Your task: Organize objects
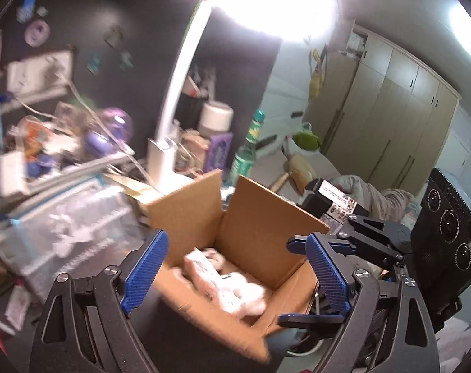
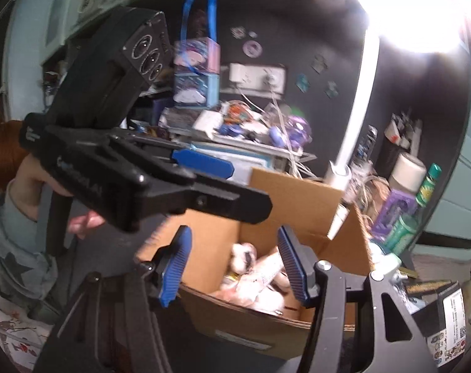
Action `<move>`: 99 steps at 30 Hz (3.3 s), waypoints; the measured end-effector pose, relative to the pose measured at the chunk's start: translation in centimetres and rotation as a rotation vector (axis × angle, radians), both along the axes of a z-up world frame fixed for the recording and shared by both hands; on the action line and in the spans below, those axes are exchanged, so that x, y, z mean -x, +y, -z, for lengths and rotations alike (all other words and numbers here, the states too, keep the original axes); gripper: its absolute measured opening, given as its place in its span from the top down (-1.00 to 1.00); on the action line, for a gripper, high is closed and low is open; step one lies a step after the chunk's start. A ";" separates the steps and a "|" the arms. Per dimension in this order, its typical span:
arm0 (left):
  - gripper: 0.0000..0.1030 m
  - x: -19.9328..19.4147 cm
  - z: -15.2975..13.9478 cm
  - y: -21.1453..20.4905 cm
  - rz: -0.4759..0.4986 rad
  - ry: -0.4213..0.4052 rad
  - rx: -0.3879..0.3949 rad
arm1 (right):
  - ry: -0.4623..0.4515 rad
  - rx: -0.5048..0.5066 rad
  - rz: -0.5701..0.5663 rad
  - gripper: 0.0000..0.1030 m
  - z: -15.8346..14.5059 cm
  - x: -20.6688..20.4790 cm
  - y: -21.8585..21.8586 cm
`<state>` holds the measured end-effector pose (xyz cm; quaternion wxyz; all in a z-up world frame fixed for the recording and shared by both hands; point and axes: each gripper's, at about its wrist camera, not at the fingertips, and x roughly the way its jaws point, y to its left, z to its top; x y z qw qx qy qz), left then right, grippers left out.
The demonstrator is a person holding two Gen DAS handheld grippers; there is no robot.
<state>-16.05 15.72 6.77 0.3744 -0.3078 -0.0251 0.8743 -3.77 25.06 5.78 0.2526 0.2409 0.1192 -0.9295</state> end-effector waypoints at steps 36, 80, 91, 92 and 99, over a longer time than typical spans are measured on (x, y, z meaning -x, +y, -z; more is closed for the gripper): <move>-0.81 -9.5 14.1 -25.1 -0.504 -0.193 -0.058 | -0.364 -0.187 -0.340 0.64 18.2 5.8 -23.8; 0.56 0.0 6.4 -12.5 0.079 -0.351 -0.490 | 0.052 -0.052 -0.223 0.64 1.2 0.3 -12.9; 0.60 3.4 5.2 -2.6 0.224 -0.400 -0.449 | 0.051 -0.031 -0.061 0.64 -0.3 0.7 -4.4; 0.60 3.7 5.3 -1.9 0.231 -0.406 -0.444 | 0.046 -0.030 -0.048 0.64 -0.3 0.9 -3.7; 0.64 5.6 5.7 2.3 0.262 -0.447 -0.389 | -0.011 -0.011 0.022 0.64 0.2 2.3 0.7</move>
